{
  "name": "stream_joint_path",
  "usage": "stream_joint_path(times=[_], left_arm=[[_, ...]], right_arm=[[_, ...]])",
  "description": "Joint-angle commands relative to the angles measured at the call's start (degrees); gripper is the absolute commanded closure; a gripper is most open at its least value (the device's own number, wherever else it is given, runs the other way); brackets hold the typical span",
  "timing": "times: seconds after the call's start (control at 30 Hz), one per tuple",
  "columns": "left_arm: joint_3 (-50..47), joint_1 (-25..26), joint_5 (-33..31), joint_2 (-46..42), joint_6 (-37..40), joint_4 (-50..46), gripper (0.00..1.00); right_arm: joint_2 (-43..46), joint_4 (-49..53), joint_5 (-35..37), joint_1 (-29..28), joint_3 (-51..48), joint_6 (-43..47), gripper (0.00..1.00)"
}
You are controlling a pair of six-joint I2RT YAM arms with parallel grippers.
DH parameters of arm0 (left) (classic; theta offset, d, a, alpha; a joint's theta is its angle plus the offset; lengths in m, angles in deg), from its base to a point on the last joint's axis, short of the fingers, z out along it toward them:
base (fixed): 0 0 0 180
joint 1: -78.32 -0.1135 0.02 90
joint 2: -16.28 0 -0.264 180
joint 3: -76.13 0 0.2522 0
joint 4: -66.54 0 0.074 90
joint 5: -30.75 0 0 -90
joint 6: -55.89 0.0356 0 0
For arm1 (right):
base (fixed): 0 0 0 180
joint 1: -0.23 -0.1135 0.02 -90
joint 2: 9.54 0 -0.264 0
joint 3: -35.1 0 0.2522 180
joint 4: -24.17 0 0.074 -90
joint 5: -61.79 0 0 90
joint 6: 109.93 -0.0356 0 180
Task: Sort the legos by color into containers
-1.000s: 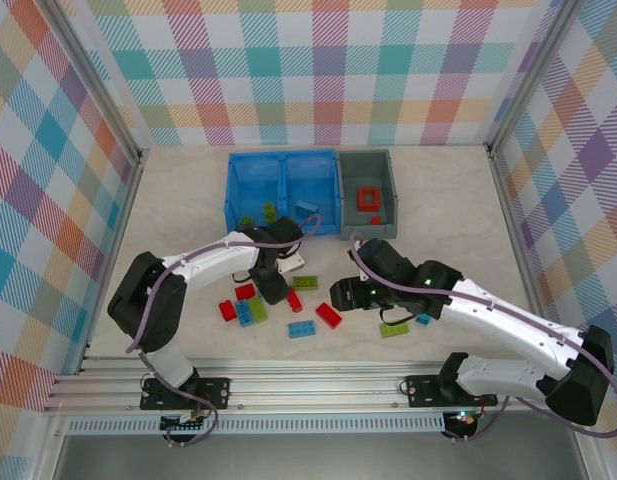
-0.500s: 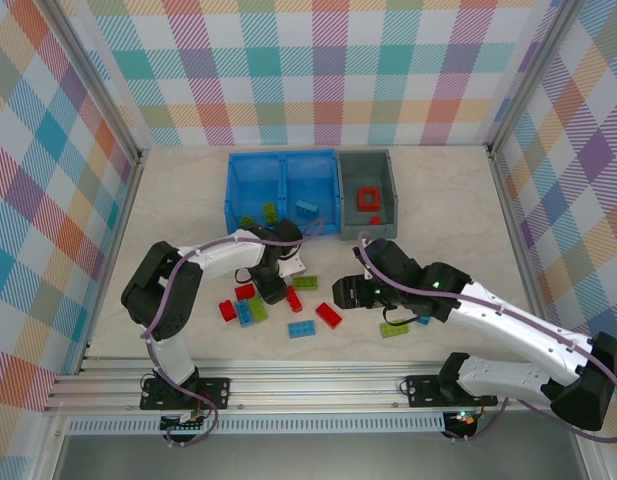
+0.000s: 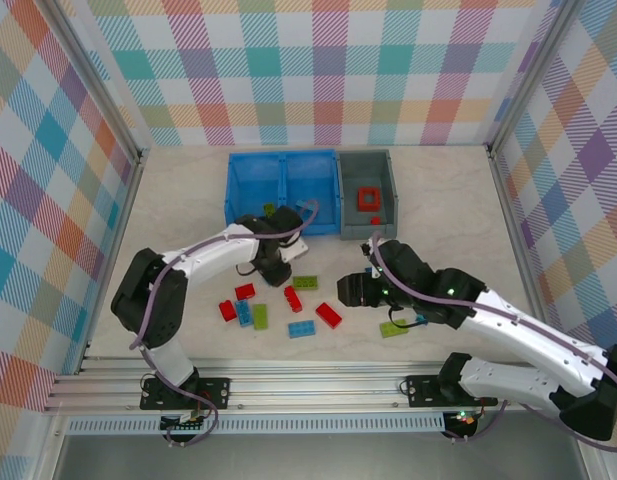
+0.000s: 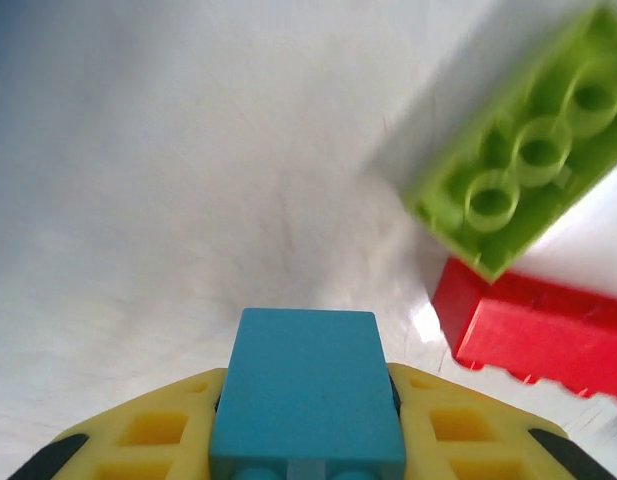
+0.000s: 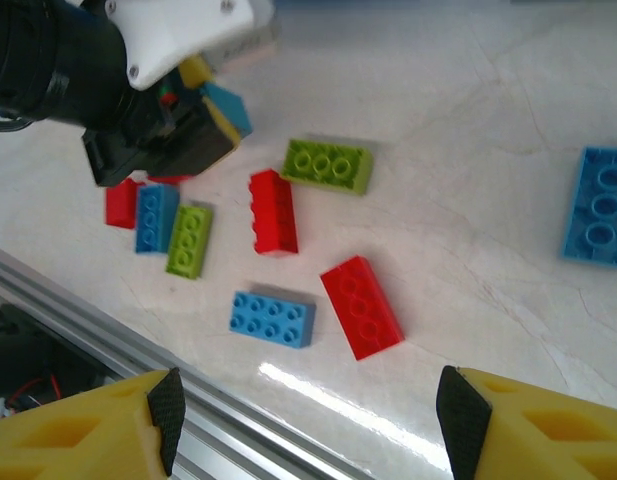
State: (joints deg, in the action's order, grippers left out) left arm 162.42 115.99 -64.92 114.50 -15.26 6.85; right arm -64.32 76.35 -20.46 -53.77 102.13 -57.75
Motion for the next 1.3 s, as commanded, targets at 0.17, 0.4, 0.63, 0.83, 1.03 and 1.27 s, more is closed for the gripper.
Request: stream_joint_path(times=[0.17, 0.4, 0.63, 0.83, 1.03, 1.27], left_arm=[[23.6, 3.0, -9.8, 7.6, -14.0, -2.7, 0.73], [42.8, 1.8, -17.5, 24.2, -17.6, -7.1, 0.73], [50.5, -0.3, -18.7, 33.3, -19.9, -8.3, 0.73], [51.8, -0.9, -17.4, 35.3, -20.8, -9.0, 0.49], [50.4, -0.9, -16.3, 31.6, -21.7, -8.5, 0.37], [51.6, -0.4, -11.4, 23.5, -25.2, -8.0, 0.39]], right_arm=[[4.9, -14.4, 7.5, 0.4, -2.1, 3.6, 0.28], [5.4, -28.8, 6.3, 2.7, -6.6, 3.4, 0.25], [5.8, -29.4, 5.5, 4.4, -7.1, 2.4, 0.24], [6.9, -27.2, 5.1, 4.5, -8.7, 0.8, 0.24], [7.3, -25.4, 5.1, 4.8, -9.8, 0.2, 0.24], [6.2, -19.4, 5.8, 6.1, -8.4, 0.6, 0.25]])
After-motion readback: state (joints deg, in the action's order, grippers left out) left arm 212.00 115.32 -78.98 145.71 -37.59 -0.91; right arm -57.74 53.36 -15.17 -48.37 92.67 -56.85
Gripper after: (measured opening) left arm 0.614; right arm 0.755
